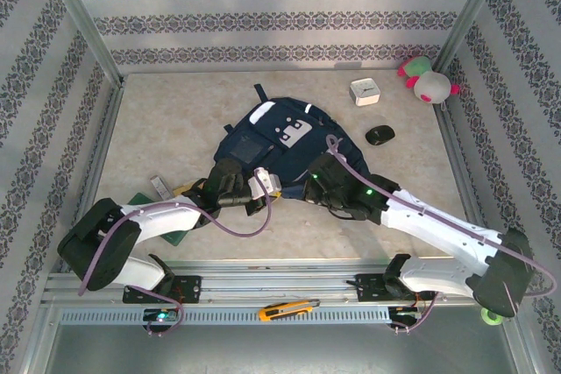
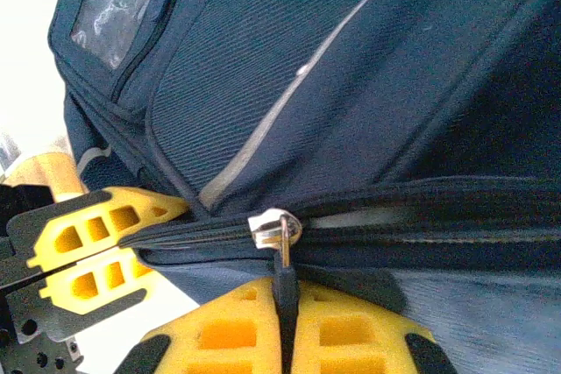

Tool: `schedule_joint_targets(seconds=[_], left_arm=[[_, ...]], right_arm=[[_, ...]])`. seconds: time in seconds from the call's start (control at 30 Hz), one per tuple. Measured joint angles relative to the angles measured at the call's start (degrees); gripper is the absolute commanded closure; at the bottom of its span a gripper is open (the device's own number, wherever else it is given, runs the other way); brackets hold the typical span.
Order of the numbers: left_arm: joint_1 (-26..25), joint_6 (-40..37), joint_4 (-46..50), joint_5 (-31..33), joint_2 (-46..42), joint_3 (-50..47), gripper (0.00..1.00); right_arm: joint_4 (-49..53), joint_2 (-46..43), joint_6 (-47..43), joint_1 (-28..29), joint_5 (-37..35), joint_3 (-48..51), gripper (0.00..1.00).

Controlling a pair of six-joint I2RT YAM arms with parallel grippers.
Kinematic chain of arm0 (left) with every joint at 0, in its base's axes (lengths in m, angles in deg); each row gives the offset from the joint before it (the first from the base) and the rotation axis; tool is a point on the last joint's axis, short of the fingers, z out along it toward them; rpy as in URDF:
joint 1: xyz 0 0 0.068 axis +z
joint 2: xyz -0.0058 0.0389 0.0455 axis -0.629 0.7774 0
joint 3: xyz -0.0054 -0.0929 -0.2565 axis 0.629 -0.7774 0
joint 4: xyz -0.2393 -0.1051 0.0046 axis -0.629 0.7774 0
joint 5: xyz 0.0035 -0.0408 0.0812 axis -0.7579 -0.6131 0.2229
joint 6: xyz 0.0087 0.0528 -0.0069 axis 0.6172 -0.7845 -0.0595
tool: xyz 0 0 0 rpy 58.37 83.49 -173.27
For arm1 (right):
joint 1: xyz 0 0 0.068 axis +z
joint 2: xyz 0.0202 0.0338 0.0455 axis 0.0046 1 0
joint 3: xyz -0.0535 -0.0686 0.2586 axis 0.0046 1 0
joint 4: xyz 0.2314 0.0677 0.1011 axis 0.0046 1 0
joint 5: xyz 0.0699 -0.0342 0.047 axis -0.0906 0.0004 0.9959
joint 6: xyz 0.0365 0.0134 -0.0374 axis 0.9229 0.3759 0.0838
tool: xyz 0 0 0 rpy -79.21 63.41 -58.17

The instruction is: Pack the student bag

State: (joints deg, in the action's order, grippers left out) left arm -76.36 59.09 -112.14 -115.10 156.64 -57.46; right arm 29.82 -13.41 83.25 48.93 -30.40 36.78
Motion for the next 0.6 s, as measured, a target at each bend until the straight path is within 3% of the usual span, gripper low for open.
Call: schedule_joint_targets(seconds=[0.27,0.4,0.47,0.53,0.6], left_arm=[[0.0,-3.3,5.1,2.3,-2.2,0.3,1.00],[-0.1,-4.8,7.3,3.4,-2.9,0.3,1.00],[0.0,-5.6,9.0,4.1,-3.4,0.4,0.81],[0.0,-6.0,12.3,4.3,-4.2,0.9,0.50],[0.0,-5.7,15.8,3.4,-5.4,1.7,0.36]], right_arm=[[5.2,-2.5,-6.1,-6.0,4.0,0.6,1.00],[5.5,-3.7,-11.1,-9.8,9.6,2.6,1.00],[4.6,-4.3,-13.6,-11.2,13.9,4.1,1.00],[3.7,-4.5,-16.0,-11.5,18.4,5.6,1.00],[3.4,-4.5,-17.7,-11.3,21.4,6.9,1.00]])
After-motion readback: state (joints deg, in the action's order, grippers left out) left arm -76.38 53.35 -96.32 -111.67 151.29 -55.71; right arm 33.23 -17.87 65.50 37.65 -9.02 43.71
